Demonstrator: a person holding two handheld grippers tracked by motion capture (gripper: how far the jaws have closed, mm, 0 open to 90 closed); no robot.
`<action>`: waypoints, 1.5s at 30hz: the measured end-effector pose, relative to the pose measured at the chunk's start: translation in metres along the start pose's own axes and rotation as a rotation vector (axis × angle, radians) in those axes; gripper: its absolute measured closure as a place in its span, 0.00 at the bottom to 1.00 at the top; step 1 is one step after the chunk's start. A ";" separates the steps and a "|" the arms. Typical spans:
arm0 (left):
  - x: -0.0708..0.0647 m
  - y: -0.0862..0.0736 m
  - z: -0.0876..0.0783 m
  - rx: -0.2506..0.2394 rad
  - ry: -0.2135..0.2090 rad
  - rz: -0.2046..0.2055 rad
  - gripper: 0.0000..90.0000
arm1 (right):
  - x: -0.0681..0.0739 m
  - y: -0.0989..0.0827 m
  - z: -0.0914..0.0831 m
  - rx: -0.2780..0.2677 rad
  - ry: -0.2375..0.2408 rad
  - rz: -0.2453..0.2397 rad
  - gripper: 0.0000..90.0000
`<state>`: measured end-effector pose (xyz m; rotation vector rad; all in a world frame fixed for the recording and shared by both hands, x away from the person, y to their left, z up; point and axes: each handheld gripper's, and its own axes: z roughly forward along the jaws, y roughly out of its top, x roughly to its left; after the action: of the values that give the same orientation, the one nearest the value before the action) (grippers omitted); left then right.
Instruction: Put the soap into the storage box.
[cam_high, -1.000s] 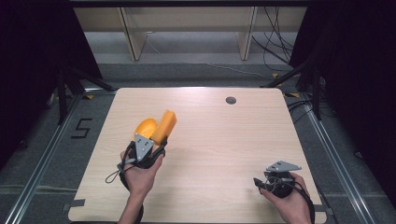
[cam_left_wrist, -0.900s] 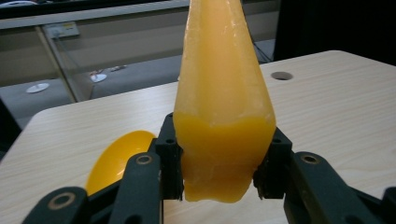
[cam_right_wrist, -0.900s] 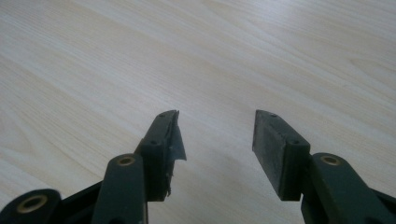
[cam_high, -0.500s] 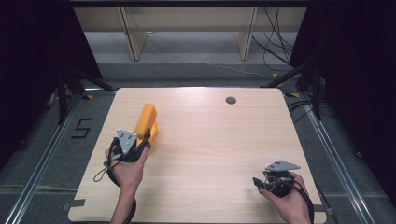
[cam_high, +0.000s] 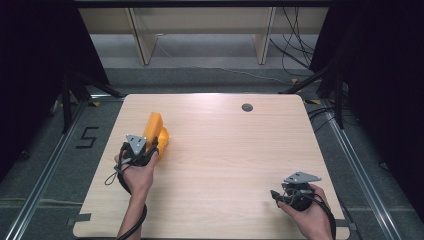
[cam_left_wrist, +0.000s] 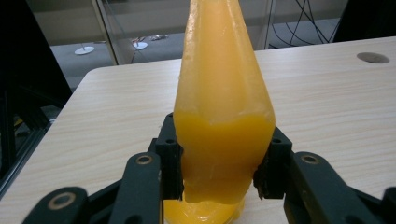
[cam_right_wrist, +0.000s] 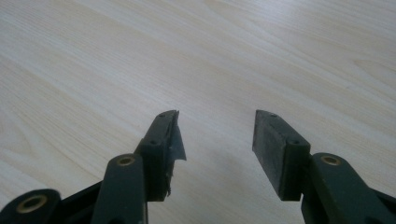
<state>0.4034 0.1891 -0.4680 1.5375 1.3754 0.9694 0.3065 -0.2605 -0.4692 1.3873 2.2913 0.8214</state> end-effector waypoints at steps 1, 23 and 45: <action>0.000 -0.002 0.002 0.004 -0.001 -0.001 0.67 | 0.000 0.000 0.000 0.000 0.000 0.000 0.56; 0.002 -0.011 0.020 0.083 0.022 -0.011 0.67 | 0.000 0.000 0.000 0.006 0.002 0.004 0.56; 0.005 -0.014 0.027 0.132 -0.015 0.000 0.66 | 0.000 0.000 0.000 0.008 0.003 0.004 0.56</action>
<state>0.4239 0.1920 -0.4901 1.6387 1.4531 0.8799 0.3063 -0.2605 -0.4696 1.3950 2.2973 0.8177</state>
